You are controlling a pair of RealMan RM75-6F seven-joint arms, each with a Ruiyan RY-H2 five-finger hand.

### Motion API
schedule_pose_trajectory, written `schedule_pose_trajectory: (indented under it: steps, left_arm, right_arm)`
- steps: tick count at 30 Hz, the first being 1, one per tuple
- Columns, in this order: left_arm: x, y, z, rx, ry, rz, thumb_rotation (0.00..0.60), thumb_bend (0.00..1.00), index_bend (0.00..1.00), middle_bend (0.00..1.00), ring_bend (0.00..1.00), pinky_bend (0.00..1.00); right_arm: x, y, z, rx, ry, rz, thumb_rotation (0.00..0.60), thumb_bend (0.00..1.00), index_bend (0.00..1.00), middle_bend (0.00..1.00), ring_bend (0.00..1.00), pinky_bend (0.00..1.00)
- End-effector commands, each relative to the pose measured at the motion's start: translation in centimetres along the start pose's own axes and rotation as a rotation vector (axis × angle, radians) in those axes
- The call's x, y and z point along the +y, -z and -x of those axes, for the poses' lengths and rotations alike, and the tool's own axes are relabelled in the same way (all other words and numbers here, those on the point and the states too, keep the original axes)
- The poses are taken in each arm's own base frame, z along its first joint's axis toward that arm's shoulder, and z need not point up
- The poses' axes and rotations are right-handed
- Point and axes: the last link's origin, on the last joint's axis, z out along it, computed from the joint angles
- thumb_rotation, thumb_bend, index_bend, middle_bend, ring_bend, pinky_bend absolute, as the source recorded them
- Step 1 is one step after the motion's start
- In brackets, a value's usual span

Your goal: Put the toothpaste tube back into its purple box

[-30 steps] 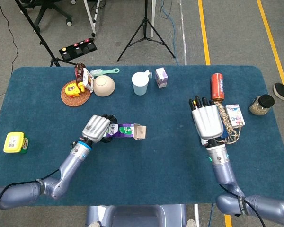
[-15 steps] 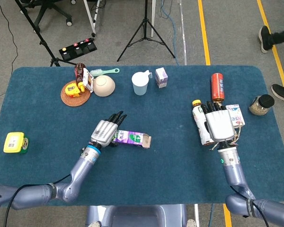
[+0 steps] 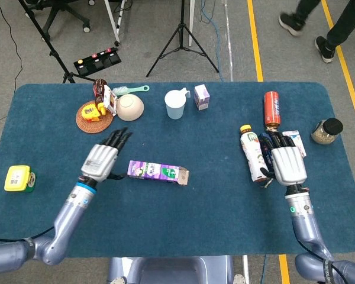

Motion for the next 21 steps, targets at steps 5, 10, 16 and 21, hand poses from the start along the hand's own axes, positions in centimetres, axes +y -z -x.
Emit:
schedule_pose_trajectory:
  steps: [5,10,16,21]
  left_arm:
    - [-7.4,8.8,-4.8,0.124,0.087,-0.161,0.600,0.10,0.00,0.00,0.00,0.22]
    - [-10.2,13.3,-4.6,0.133,0.131,-0.236,0.600,0.10,0.00,0.00,0.00,0.22]
    - [-11.5,20.2,-4.7,0.197,0.119,-0.313,0.600,0.10,0.00,0.00,0.00,0.21]
    - [-11.6,23.1,-3.8,0.200,0.053,-0.377,0.600,0.10,0.00,0.00,0.00,0.21]
  right_arm:
    - [2.0,2.7,0.2,-0.033,-0.178,0.059,0.600,0.00,0.21,0.14,0.12,0.16]
    - [1.8,4.7,-0.6,-0.094,-0.198,0.037,0.600,0.00,0.17,0.08,0.05,0.09]
    - [1.4,7.6,-1.7,-0.029,-0.188,0.018,0.600,0.00,0.17,0.06,0.04,0.08]
    - [0.9,9.4,-1.3,-0.029,-0.211,0.009,0.600,0.00,0.17,0.06,0.04,0.08]
